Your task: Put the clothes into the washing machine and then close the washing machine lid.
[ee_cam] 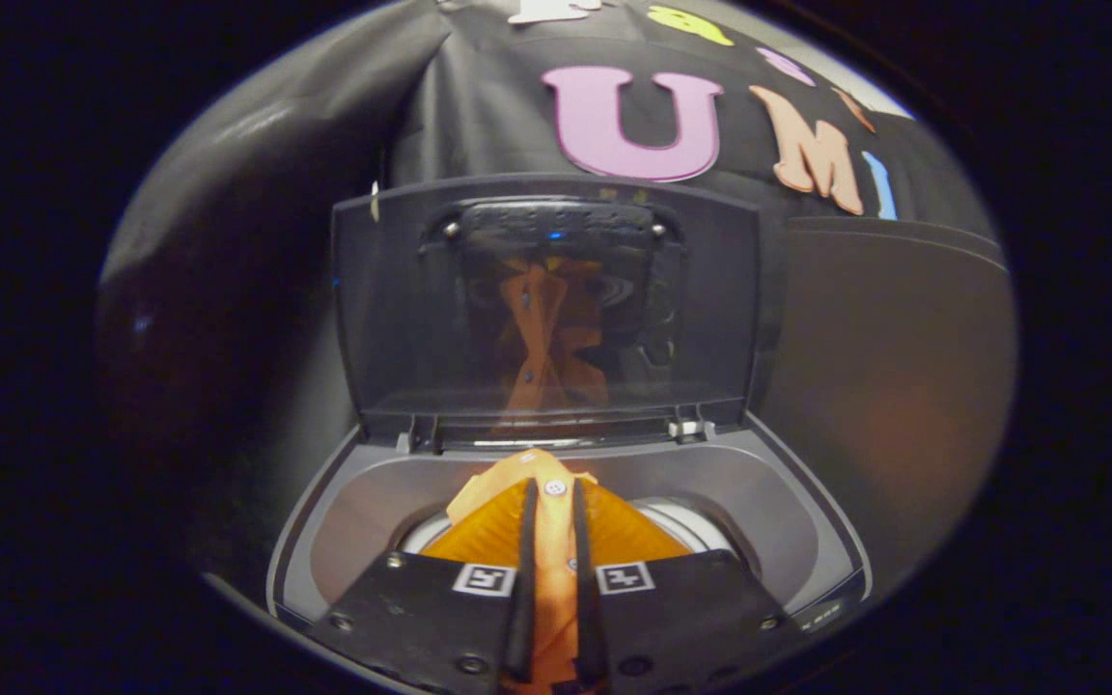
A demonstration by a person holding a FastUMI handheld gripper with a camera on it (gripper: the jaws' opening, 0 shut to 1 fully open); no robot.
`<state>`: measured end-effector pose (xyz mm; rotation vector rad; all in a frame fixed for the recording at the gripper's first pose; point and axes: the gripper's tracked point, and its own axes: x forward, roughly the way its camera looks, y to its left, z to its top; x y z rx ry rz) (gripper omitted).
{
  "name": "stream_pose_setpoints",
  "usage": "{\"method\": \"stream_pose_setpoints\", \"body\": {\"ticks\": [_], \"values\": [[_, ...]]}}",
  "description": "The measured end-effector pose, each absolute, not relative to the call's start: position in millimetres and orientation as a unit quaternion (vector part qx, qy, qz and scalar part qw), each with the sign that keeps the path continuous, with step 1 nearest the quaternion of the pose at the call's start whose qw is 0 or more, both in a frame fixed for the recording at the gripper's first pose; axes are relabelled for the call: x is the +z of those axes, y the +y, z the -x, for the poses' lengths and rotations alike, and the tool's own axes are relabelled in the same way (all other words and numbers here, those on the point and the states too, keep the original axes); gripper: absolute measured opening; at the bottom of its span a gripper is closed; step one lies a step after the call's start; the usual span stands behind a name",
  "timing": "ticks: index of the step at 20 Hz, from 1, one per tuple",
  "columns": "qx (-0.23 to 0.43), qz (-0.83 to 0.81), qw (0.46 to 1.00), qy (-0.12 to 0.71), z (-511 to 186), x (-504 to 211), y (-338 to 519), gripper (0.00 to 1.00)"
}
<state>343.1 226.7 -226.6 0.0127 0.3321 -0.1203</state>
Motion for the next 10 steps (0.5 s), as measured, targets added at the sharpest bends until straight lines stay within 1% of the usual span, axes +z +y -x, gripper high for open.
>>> {"method": "stream_pose_setpoints", "body": {"ticks": [4, 6, 8, 9, 10], "values": [[-0.075, -0.024, 0.99, 0.114, -345, -215, 220, 0.61], [-0.071, -0.013, 0.992, 0.102, -344, -211, 225, 0.81], [-0.067, 0.002, 0.993, 0.095, -342, -210, 227, 0.86], [-0.069, 0.005, 0.993, 0.097, -341, -210, 226, 0.9], [-0.07, 0.007, 0.992, 0.105, -341, -214, 226, 0.9]]}}
